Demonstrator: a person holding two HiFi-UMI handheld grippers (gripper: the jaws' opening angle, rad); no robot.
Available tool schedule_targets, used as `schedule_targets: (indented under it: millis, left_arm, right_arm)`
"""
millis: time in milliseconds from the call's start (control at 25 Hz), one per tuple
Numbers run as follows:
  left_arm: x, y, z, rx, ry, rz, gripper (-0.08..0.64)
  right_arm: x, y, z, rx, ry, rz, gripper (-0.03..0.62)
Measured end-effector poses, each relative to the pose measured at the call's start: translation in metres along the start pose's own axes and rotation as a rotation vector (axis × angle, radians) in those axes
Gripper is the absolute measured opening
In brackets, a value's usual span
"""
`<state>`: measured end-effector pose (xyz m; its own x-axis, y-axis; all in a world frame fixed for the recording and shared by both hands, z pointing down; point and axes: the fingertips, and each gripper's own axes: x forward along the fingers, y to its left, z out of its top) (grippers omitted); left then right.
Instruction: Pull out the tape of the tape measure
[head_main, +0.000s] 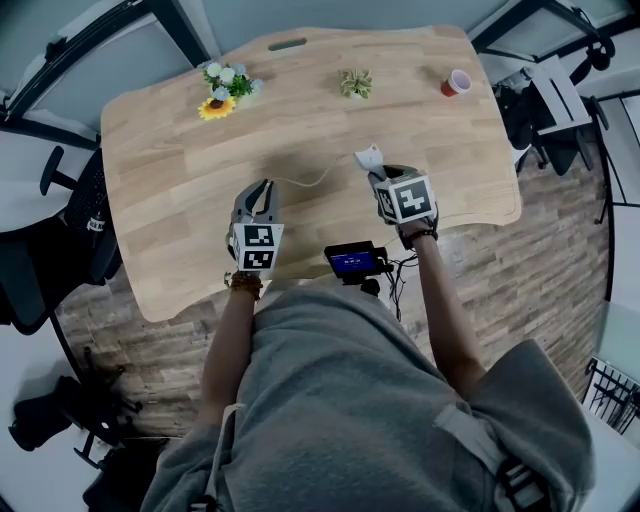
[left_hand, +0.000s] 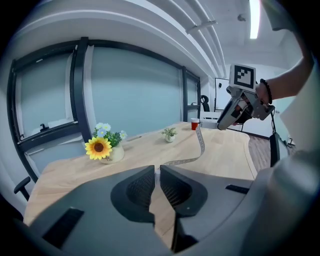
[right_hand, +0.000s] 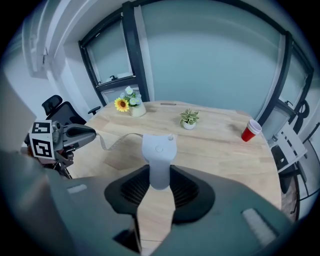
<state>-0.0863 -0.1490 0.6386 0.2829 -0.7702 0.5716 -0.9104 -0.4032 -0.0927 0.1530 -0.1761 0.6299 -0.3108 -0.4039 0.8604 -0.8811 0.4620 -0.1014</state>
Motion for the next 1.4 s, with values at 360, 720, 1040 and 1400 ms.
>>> schedule_targets:
  millis: [360,720,1040,1400]
  left_arm:
    - [0.022,-0.005,-0.06,-0.048,0.149,-0.003,0.038]
    - [0.031,-0.013,-0.091,-0.066,0.244,-0.018,0.038]
    - [0.03,-0.023,-0.113,-0.057,0.299,-0.048,0.038]
    - [0.032,-0.028,-0.128,-0.079,0.347,-0.074,0.038]
  right_arm:
    - [0.042,-0.01,-0.038,-0.002,0.039,0.02,0.132]
    - [0.08,-0.018,-0.071,0.015,0.078,0.027,0.133]
    - [0.104,-0.02,-0.095,-0.013,0.118,0.036,0.133]
    - [0.113,-0.019,-0.106,-0.004,0.146,0.019,0.137]
